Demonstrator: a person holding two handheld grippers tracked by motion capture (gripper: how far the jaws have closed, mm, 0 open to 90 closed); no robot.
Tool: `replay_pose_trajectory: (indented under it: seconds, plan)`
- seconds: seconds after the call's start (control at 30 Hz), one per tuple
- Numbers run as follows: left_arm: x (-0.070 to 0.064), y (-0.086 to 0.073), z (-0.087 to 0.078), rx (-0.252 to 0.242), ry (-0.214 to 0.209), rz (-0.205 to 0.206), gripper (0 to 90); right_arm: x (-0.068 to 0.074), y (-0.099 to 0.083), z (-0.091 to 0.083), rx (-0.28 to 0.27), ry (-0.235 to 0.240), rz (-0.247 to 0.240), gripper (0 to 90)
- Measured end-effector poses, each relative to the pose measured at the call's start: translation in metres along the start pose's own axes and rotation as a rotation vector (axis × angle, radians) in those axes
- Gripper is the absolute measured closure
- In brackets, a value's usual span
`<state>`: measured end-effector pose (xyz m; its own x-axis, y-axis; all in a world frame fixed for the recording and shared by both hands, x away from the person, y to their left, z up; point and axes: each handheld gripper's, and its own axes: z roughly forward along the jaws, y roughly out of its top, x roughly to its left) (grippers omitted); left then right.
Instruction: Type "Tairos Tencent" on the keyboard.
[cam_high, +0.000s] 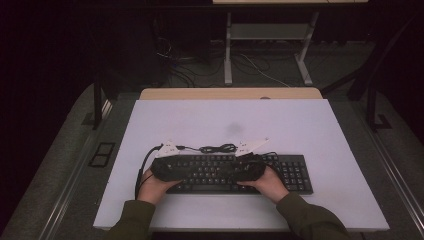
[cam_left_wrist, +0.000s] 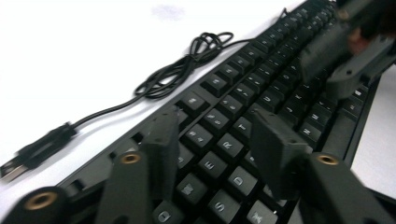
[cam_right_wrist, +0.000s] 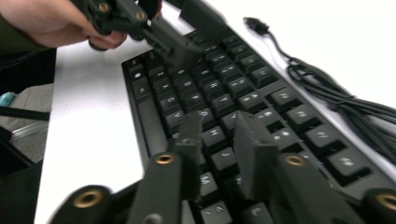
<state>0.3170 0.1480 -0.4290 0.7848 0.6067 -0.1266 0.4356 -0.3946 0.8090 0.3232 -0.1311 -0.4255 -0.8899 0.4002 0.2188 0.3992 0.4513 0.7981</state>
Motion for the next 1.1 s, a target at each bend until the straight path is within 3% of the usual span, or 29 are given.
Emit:
replay_pose_trajectory:
  seconds: [0.23,0.37,0.63,0.83,1.1]
  plan:
    - [-0.006,0.007,0.013,0.021,-0.048,0.014,80.1,-0.007,-0.001,-0.009,-0.029,-0.035,0.017,46.9]
    - [-0.008,0.009,0.021,0.033,-0.066,0.022,88.7,-0.011,-0.004,-0.01,-0.037,-0.053,0.031,39.0]
    - [-0.011,0.012,0.031,0.056,-0.081,0.023,88.9,-0.016,-0.006,-0.018,-0.073,-0.077,0.048,32.4]
    - [-0.012,0.013,0.035,0.08,-0.075,0.041,88.9,-0.019,-0.007,-0.021,-0.081,-0.083,0.053,32.0]
    - [-0.013,0.011,0.035,0.09,-0.078,0.031,88.9,-0.021,-0.007,-0.023,-0.09,-0.088,0.062,31.8]
